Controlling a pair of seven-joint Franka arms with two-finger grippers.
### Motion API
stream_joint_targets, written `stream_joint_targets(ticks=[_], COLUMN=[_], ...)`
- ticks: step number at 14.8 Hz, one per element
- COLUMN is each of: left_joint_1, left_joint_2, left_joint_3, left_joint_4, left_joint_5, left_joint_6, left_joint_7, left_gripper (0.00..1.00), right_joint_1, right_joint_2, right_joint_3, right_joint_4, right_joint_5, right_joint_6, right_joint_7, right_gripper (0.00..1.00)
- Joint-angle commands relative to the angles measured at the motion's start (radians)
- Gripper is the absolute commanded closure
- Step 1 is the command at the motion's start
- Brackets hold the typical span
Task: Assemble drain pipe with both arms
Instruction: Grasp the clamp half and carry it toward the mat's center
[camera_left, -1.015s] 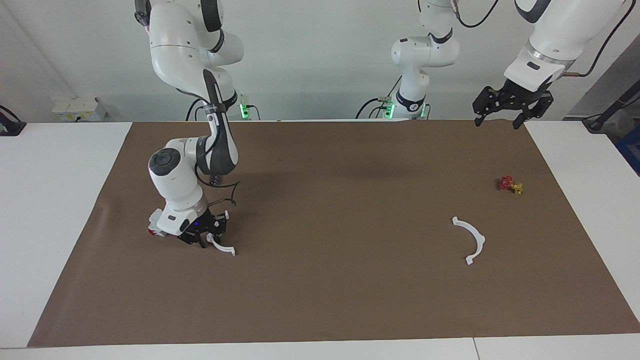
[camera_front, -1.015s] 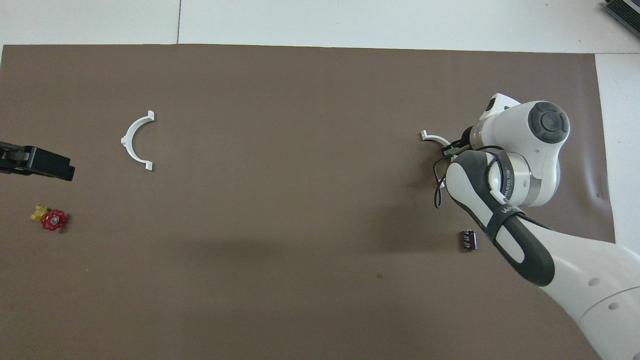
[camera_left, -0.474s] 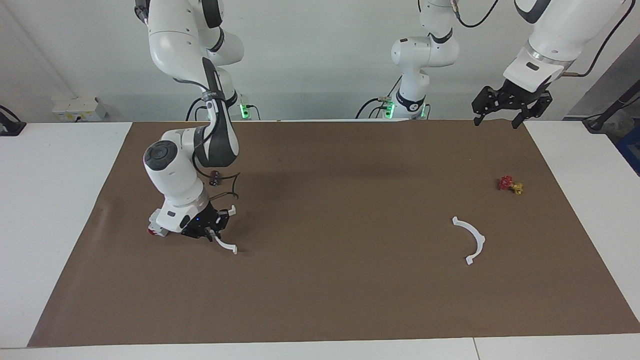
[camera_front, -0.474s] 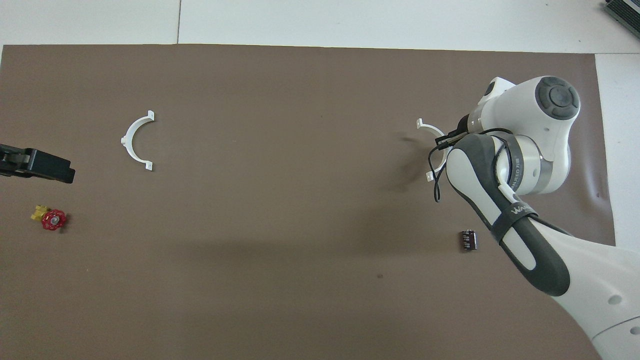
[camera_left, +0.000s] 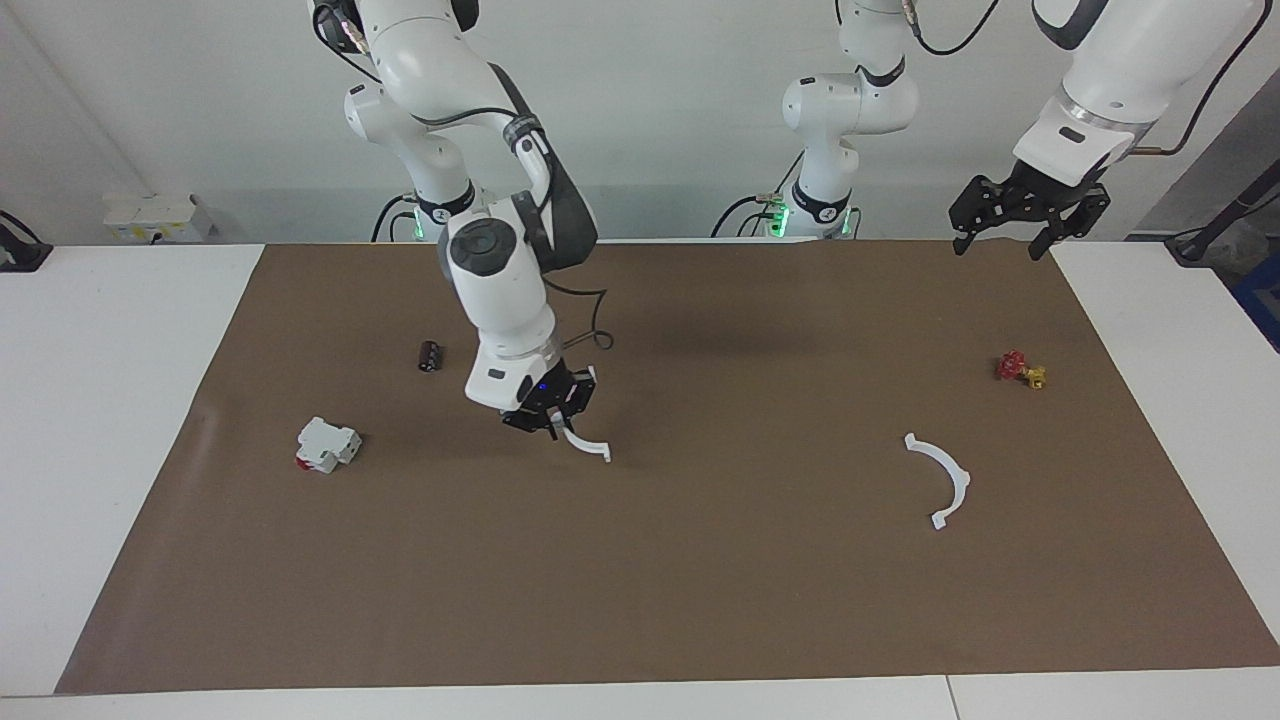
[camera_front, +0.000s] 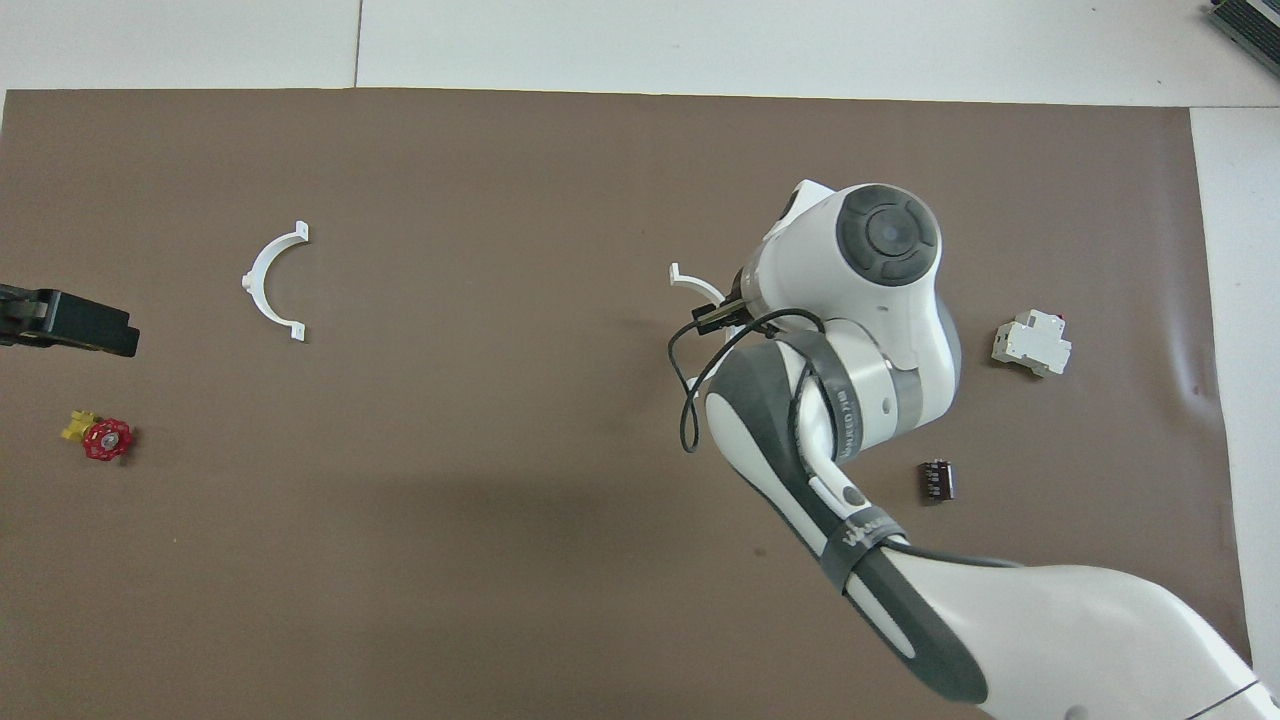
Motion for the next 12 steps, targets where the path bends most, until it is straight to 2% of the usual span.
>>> stream_joint_targets(ticks=[1, 2, 6, 8, 12], left_joint_1=[0.019, 0.019, 0.027, 0.032, 0.056], left_joint_2=[-0.031, -0.023, 0.032, 0.081, 0.196], left_joint_3=[-0.002, -0.002, -0.002, -0.002, -0.002], left_joint_4=[-0.06, -0.066, -0.066, -0.058, -0.046], left_joint_5=[-0.012, -0.012, -0.012, -0.012, -0.012], left_joint_6=[0.078, 0.104, 0.214, 0.264, 0.377], left_joint_7=[0.006, 0.006, 0.006, 0.006, 0.017], left_gripper=[0.02, 0.02, 0.03, 0.03, 0.03], right_joint_1=[0.074, 0.083, 0.111, 0.103, 0.115], right_joint_2=[0.081, 0.093, 0.095, 0.094, 0.092], right_joint_3=[0.0, 0.0, -0.003, -0.002, -0.002], right_joint_4=[0.035, 0.031, -0.009, -0.029, -0.06], right_joint_5=[-0.029, -0.033, -0.053, -0.143, -0.165], right_joint_6=[0.072, 0.105, 0.113, 0.116, 0.147], right_joint_7=[0.103, 0.108, 0.172, 0.218, 0.295], right_gripper=[1.0, 1.0, 1.0, 1.0, 1.0])
